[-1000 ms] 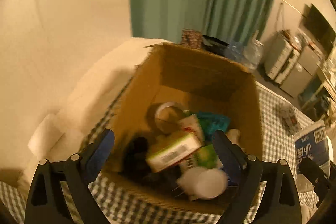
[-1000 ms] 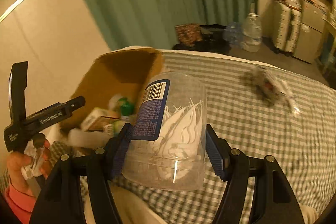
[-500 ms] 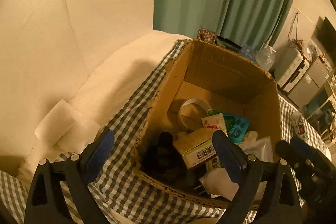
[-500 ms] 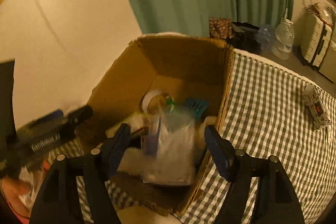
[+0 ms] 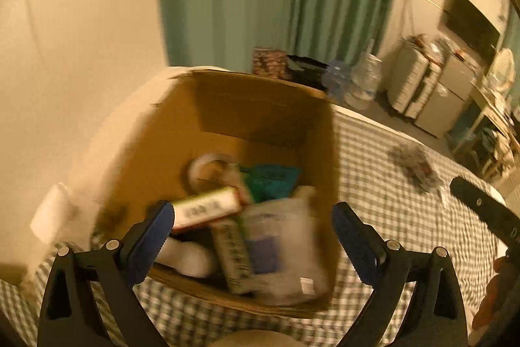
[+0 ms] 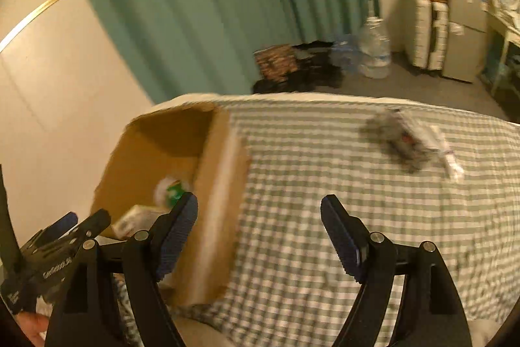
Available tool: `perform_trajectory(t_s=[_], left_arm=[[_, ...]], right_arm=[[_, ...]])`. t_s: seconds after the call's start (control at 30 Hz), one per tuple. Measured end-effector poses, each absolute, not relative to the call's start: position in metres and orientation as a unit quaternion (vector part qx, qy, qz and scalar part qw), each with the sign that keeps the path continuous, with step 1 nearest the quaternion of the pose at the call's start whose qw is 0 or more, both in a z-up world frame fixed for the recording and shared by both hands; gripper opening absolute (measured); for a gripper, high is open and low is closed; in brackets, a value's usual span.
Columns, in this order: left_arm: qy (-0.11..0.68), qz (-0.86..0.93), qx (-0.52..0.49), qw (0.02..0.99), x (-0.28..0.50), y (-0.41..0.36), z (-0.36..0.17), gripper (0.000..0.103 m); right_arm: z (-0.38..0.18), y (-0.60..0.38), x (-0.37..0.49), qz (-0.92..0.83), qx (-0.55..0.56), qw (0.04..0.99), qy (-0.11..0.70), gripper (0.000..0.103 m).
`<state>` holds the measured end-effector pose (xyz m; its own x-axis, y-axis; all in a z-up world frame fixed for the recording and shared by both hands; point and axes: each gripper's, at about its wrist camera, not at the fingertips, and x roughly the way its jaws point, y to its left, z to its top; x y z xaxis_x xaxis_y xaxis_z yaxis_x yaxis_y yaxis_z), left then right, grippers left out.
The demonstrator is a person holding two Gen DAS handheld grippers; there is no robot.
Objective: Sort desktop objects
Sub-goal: 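Carry swab tub and white cup into the cardboard box and open both grippers, then withdraw both grippers from the box back over the bedspread, then grasp the white-and-navy barcode packet with the left gripper while the right grasps the BOP tube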
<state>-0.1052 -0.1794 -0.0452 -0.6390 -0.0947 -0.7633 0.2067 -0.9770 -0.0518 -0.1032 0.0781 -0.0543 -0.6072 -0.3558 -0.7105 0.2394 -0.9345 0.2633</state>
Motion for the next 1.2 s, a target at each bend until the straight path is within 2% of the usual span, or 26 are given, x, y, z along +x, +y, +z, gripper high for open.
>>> perform_trajectory(t_s=[0.23, 0.53, 0.9, 1.2], left_arm=[[0.043, -0.902, 0.428, 0.035, -0.115, -0.09, -0.05, 0.1], [0.001, -0.891, 0.454, 0.007, -0.154, 0.011, -0.082, 0.1], [-0.003, -0.874, 0.486, -0.022, -0.246, 0.1, -0.127, 0.1], [0.022, -0.872, 0.488, -0.043, -0.319, 0.143, -0.154, 0.1]], right_arm=[[-0.054, 0.162, -0.096, -0.917, 0.382, 0.104, -0.048, 0.081], [-0.112, 0.269, -0.122, -0.911, 0.402, 0.029, -0.088, 0.081], [-0.184, 0.325, -0.18, -0.895, 0.428, 0.018, -0.124, 0.081], [-0.191, 0.337, -0.214, -0.909, 0.397, 0.04, -0.121, 0.081]])
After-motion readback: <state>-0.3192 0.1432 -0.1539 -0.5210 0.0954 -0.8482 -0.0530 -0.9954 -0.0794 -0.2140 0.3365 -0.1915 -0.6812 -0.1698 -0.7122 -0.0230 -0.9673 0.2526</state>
